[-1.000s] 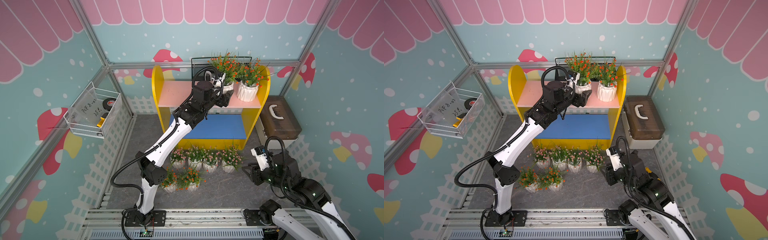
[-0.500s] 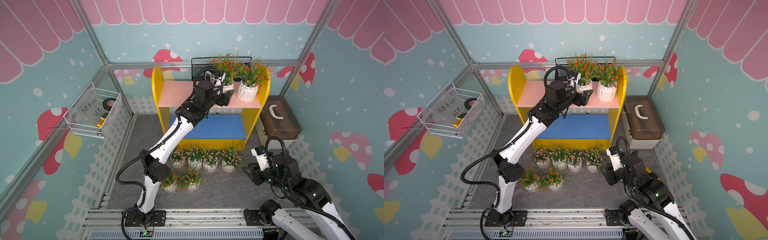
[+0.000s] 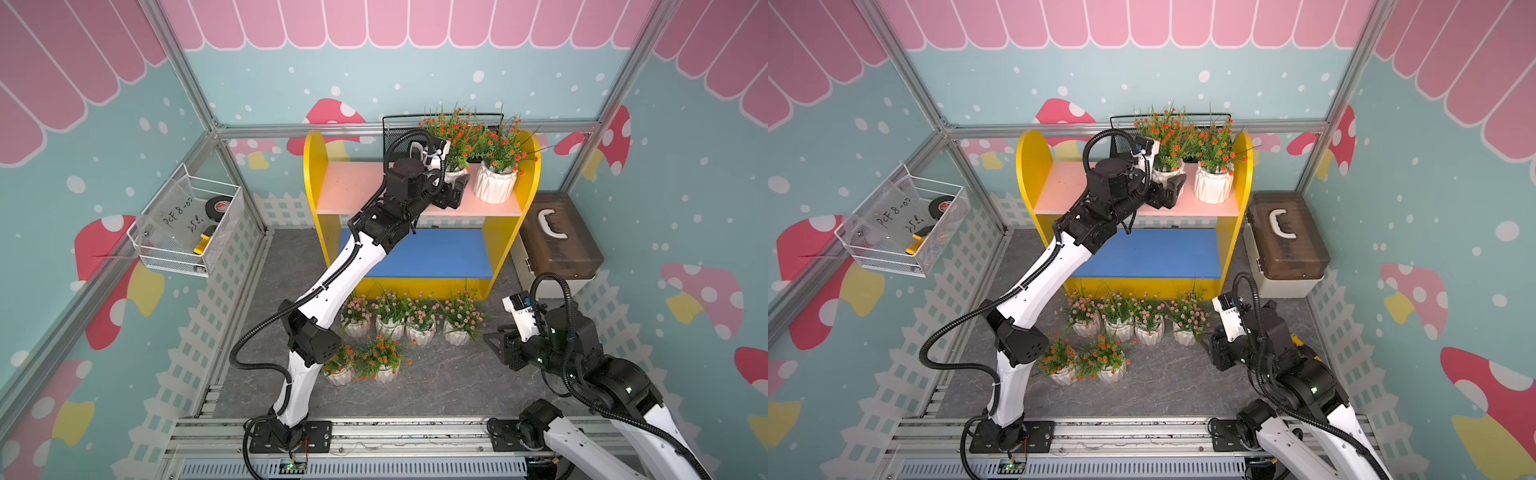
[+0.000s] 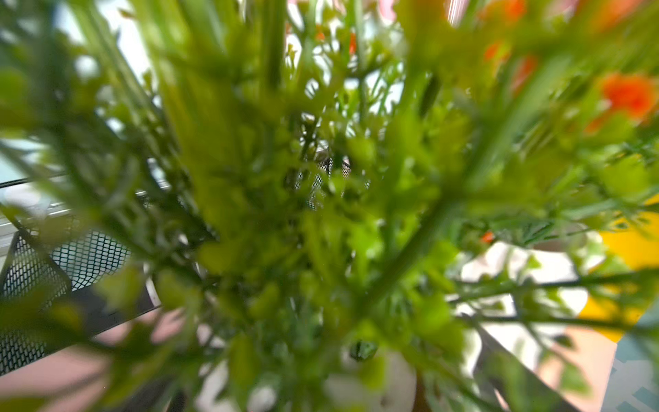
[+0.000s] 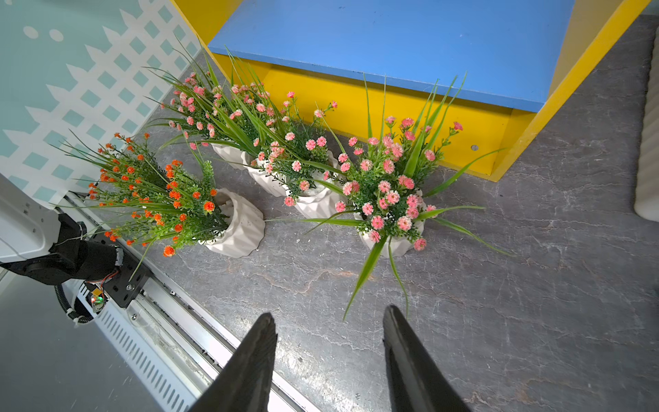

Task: Place the baby's breath potted plants on the rack by color
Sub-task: Place the baby's breath potted plant on the rack.

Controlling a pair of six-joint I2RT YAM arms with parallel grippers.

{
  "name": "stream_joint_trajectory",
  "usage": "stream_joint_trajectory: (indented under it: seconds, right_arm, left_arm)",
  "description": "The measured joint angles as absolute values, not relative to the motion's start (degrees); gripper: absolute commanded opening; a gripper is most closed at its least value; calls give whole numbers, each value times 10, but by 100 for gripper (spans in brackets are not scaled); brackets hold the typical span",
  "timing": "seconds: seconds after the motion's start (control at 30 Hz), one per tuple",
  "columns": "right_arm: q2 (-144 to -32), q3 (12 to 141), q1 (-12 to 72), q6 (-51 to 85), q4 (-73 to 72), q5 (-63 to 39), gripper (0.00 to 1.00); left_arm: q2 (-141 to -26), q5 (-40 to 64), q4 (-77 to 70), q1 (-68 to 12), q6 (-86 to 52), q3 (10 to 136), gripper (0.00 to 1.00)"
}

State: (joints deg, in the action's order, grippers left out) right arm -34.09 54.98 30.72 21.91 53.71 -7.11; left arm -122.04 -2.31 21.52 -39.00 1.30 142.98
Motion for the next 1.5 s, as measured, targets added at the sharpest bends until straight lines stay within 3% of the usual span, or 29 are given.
stream_joint_trajectory:
  seconds: [0.6, 0.97, 1.3, 1.5]
  right_arm:
    - [-362, 550, 307, 219, 533, -59, 50]
    - [-423, 496, 314, 228, 470, -112, 50]
    - [-460, 437, 452, 280, 362, -107, 46]
    - [-506, 399, 531, 319, 284, -71, 42]
  left_arm:
    - [-1021, -20, 206, -390, 63, 1188, 99]
    - [-808, -27, 156, -428, 63, 896, 99]
    - [-620, -89, 116, -486, 25, 630, 99]
    - [-532, -130, 121, -494, -17, 533, 99]
